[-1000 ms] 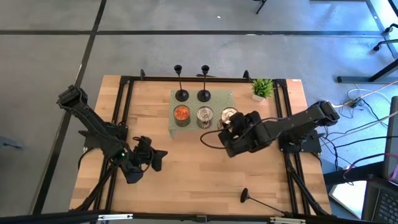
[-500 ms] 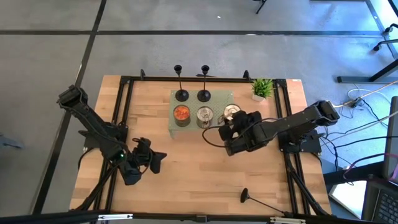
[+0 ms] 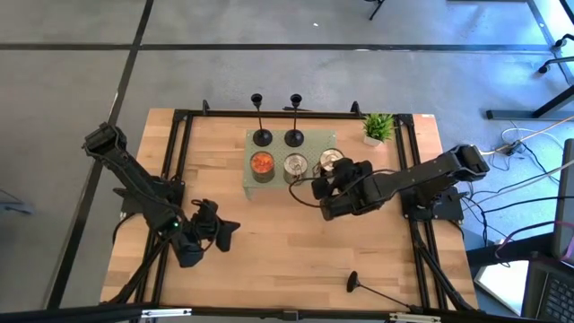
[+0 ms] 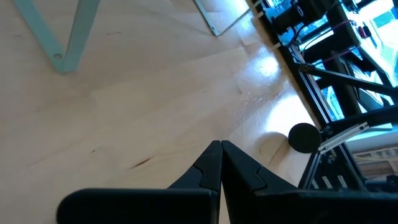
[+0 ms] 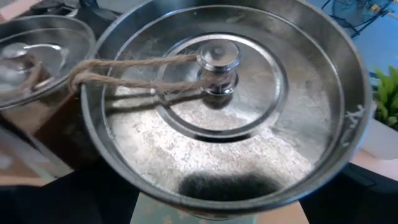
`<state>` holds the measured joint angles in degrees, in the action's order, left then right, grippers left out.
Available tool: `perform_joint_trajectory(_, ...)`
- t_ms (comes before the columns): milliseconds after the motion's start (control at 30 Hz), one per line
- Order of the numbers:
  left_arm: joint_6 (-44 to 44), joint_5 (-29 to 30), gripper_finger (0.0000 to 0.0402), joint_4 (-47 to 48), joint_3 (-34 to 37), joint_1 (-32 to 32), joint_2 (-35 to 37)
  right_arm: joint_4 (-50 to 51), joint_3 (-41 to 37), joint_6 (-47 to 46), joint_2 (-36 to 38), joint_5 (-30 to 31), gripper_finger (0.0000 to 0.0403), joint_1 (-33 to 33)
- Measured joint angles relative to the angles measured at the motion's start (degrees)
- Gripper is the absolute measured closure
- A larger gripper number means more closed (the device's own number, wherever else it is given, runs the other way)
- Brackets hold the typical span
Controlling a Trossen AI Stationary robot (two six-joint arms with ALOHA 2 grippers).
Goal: Pick & Place candle stick holders
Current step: Put the brown scented candle on the shelf aligned with the other brown scented candle
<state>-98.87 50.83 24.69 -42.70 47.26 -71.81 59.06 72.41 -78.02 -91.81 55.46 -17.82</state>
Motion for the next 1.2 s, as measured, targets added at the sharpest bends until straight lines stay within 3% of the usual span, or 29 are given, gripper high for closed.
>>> perform_joint_trajectory(267,-0.27,-0.02,0.04,-0.13,0.0,0.66,0.0,-3.7,-0.42,2.44,0.0,-3.74,0.0061,1.11)
perform_joint_trajectory(1200,-0.42,0.55,0.04,-0.53,0.0,0.63,-0.02,-4.06,-0.42,3.89,0.0,-5.16,0.0052,1.38)
